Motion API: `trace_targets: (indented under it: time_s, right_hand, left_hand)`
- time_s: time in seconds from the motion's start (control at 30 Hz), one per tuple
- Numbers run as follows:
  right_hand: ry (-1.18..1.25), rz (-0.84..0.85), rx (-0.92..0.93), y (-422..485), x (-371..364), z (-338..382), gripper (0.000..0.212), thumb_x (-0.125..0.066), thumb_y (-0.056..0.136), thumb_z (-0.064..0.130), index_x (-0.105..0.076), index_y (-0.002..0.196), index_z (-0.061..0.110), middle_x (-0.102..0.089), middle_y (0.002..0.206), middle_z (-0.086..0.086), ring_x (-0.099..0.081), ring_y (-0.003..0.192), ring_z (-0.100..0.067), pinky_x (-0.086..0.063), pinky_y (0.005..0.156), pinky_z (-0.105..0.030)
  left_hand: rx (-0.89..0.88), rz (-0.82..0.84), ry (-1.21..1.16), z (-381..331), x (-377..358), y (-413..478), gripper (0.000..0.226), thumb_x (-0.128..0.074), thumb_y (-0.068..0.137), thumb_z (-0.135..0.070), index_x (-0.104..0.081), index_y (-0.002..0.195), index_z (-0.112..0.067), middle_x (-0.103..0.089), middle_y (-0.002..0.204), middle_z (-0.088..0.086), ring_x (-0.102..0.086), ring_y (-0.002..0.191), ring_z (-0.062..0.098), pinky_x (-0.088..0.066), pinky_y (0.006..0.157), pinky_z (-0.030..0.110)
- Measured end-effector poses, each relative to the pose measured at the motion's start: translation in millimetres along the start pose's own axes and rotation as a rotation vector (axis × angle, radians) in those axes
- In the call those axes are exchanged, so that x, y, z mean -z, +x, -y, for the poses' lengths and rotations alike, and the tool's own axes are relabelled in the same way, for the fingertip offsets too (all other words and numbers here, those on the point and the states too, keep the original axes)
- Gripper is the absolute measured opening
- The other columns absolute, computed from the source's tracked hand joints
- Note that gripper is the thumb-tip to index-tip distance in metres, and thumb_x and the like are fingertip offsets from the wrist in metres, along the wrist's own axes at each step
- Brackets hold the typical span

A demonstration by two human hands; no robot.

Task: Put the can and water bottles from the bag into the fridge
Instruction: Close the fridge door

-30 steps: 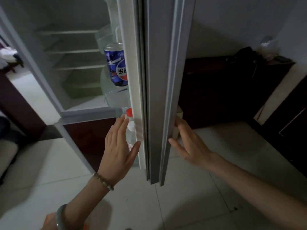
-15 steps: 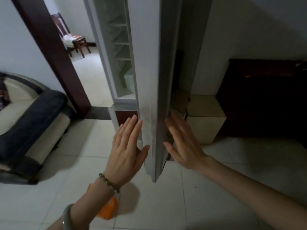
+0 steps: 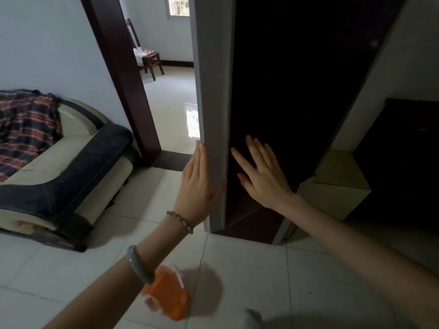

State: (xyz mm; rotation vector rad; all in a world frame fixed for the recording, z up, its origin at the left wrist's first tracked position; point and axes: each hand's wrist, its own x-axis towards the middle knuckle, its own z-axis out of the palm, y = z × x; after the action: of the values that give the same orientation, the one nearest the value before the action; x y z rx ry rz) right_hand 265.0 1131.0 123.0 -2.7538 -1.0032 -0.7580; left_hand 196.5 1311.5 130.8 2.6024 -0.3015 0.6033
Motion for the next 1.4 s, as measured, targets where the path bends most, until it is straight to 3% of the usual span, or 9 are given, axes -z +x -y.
trace_targets:
  time_s: [0.17, 0.3, 0.47, 0.6, 0.83, 1.2, 1.4]
  right_hand:
    - [-0.030, 0.037, 0.072, 53, -31, -9, 0.061, -0.051, 0.089, 0.027, -0.027, 0.144, 0.015, -0.020, 0.150, -0.026, -0.020, 0.138, -0.039, -0.013, 0.114, -0.050]
    - [-0.003, 0.034, 0.080, 90, -56, -23, 0.064, -0.054, 0.089, 0.025, -0.024, 0.144, 0.012, -0.017, 0.152, -0.021, -0.015, 0.140, -0.034, -0.009, 0.114, -0.047]
    - [0.008, 0.051, 0.092, 131, -87, -39, 0.062, -0.045, 0.090, 0.028, -0.021, 0.144, 0.009, -0.012, 0.154, -0.017, -0.003, 0.142, -0.028, -0.002, 0.117, -0.043]
    - [-0.009, 0.056, 0.096, 162, -101, -62, 0.058, -0.035, 0.090, 0.029, -0.025, 0.142, 0.006, -0.020, 0.152, -0.019, -0.012, 0.141, -0.030, -0.009, 0.116, -0.044]
    - [-0.059, 0.068, 0.050, 197, -124, -100, 0.066, -0.057, 0.086, 0.024, -0.029, 0.141, 0.001, -0.024, 0.151, -0.021, -0.018, 0.141, -0.032, -0.013, 0.115, -0.046]
    - [-0.177, 0.130, -0.008, 220, -144, -120, 0.073, -0.060, 0.081, 0.026, -0.028, 0.141, -0.001, -0.024, 0.151, -0.019, -0.018, 0.141, -0.031, -0.011, 0.115, -0.046]
    - [-0.110, 0.210, -0.056, 218, -134, -110, 0.075, -0.063, 0.081, 0.023, -0.024, 0.143, 0.003, -0.020, 0.152, -0.020, -0.014, 0.142, -0.032, -0.012, 0.114, -0.047]
  left_hand:
    - [0.048, -0.025, 0.078, 49, -2, 44, 0.088, -0.047, 0.089, -0.041, 0.012, 0.143, -0.004, 0.003, 0.155, 0.015, -0.005, 0.143, 0.026, -0.013, 0.116, 0.038]
    - [0.070, -0.048, 0.129, 82, -10, 79, 0.086, -0.048, 0.091, -0.038, 0.013, 0.143, -0.007, 0.002, 0.155, 0.015, -0.007, 0.143, 0.025, -0.015, 0.117, 0.037]
    - [0.115, -0.085, 0.070, 107, -40, 125, 0.080, -0.048, 0.092, -0.035, 0.009, 0.144, -0.013, 0.016, 0.150, 0.012, 0.002, 0.142, 0.027, -0.006, 0.113, 0.034]
    - [0.165, -0.125, 0.095, 130, -63, 165, 0.074, -0.038, 0.092, -0.044, 0.002, 0.146, -0.012, 0.010, 0.152, 0.015, 0.003, 0.142, 0.026, -0.006, 0.114, 0.036]
    - [0.106, 0.042, 0.281, 156, -108, 211, 0.069, -0.023, 0.092, -0.051, -0.004, 0.147, -0.014, 0.000, 0.155, 0.008, 0.000, 0.143, 0.022, -0.005, 0.117, 0.041]
    - [0.073, 0.119, 0.380, 179, -128, 256, 0.068, -0.018, 0.091, -0.049, -0.007, 0.146, -0.012, -0.006, 0.155, 0.011, -0.005, 0.143, 0.023, -0.008, 0.116, 0.042]
    - [0.067, 0.135, 0.379, 172, -115, 250, 0.068, -0.023, 0.092, -0.048, -0.006, 0.146, -0.011, -0.008, 0.155, 0.010, -0.005, 0.143, 0.023, -0.004, 0.116, 0.040]
